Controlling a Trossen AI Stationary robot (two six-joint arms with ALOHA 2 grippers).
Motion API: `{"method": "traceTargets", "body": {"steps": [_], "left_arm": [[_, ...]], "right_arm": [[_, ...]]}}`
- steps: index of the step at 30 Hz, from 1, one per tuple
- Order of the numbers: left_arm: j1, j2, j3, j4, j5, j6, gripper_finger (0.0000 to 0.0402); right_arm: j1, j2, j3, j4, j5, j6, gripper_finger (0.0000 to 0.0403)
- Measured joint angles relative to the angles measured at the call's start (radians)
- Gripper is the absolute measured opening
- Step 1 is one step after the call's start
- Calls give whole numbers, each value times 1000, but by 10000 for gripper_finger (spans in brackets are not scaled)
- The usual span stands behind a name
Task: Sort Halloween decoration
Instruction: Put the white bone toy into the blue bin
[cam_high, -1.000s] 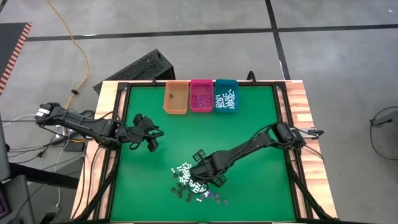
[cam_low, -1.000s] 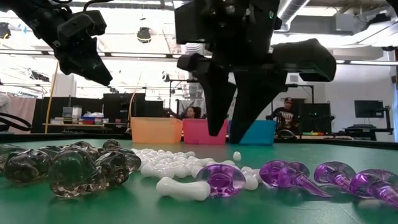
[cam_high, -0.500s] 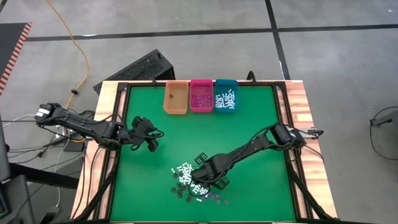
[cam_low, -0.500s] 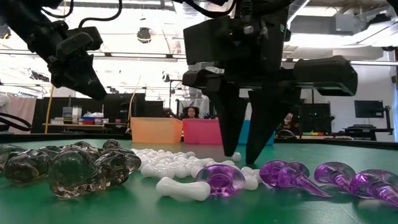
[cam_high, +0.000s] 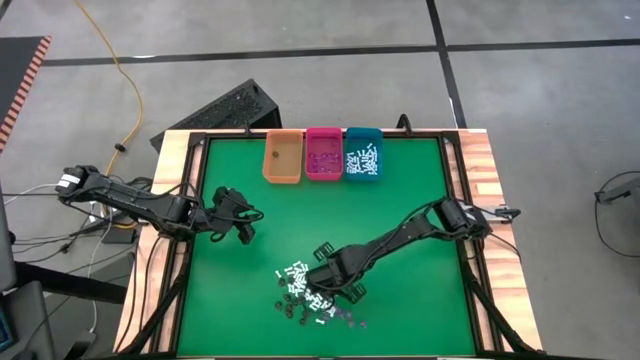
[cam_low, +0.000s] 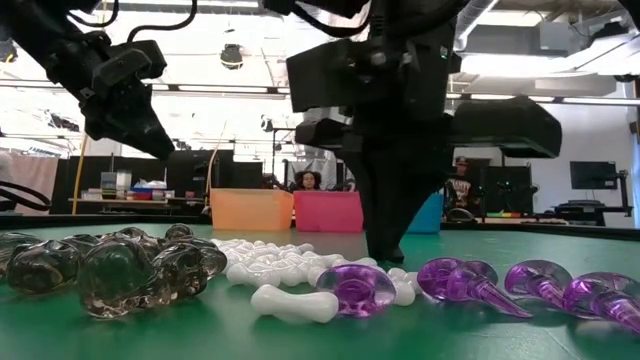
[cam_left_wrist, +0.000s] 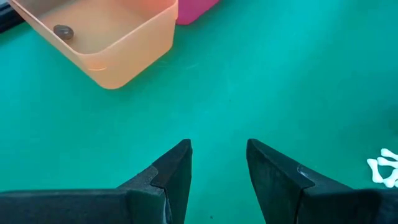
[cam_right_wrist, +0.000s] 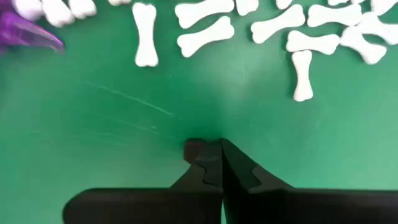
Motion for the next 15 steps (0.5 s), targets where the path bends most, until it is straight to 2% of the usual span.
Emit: {"method": "traceTargets", "body": {"steps": [9, 15], "left_arm": [[0, 0, 0, 3, 0, 0, 144], [0, 0, 0, 1, 1, 0, 144]], "right_arm": [[-31, -11, 23, -20, -6, 65, 15], [-68, -79, 23, -39, -11, 101, 15]]}}
